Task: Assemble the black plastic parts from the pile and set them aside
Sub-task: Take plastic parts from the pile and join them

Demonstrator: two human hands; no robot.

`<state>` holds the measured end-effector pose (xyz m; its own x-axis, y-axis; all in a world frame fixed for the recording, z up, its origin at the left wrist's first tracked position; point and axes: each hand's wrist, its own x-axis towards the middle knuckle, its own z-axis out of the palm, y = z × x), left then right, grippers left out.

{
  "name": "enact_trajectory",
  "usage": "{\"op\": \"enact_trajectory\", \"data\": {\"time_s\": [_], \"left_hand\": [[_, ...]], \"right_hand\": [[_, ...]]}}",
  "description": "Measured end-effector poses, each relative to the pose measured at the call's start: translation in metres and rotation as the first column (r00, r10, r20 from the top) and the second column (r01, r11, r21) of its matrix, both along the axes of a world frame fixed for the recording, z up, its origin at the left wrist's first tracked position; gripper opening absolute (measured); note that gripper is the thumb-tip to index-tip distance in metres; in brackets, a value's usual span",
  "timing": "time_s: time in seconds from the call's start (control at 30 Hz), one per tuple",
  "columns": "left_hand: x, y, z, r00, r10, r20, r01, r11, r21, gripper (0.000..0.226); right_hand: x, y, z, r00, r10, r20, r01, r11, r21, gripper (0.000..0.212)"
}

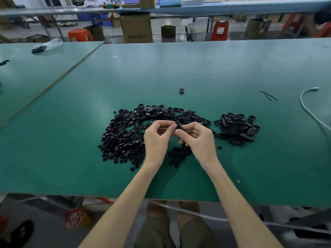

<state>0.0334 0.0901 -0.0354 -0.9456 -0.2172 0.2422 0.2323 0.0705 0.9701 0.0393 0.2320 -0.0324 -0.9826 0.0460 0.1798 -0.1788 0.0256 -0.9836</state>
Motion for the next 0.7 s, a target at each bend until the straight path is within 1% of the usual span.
{"op": "enact_trajectory", "data": {"time_s": [0.1, 0.4, 0.53, 0.7], "left_hand": [[0.0002, -0.0001, -0.0003, 1.0, -0.001, -0.006, 0.001, 1.0, 0.002, 0.005], [0.0001, -0.0021, 0.0002, 0.996, -0.084, -0.028, 0.085, 0.996, 0.037, 0.005], [-0.0004, -0.0043, 0.0004, 0.992, -0.127, 0.001, 0.126, 0.988, 0.093, 0.006], [-0.0009, -0.0051, -0.0012, 0.993, -0.113, 0.025, 0.111, 0.991, 0.081, 0.02]], "right_hand": [[0.0, 0.0002, -0.0004, 1.0, -0.001, -0.008, 0.001, 1.0, 0.005, 0.014], [0.0015, 0.0013, 0.0015, 1.0, 0.001, -0.019, -0.001, 1.0, 0.002, 0.01], [0.001, 0.0012, 0.0016, 1.0, 0.007, -0.03, -0.007, 1.0, 0.002, 0.009], [-0.0006, 0.0014, -0.0001, 0.999, 0.009, -0.037, -0.008, 1.0, 0.022, 0.006]]}}
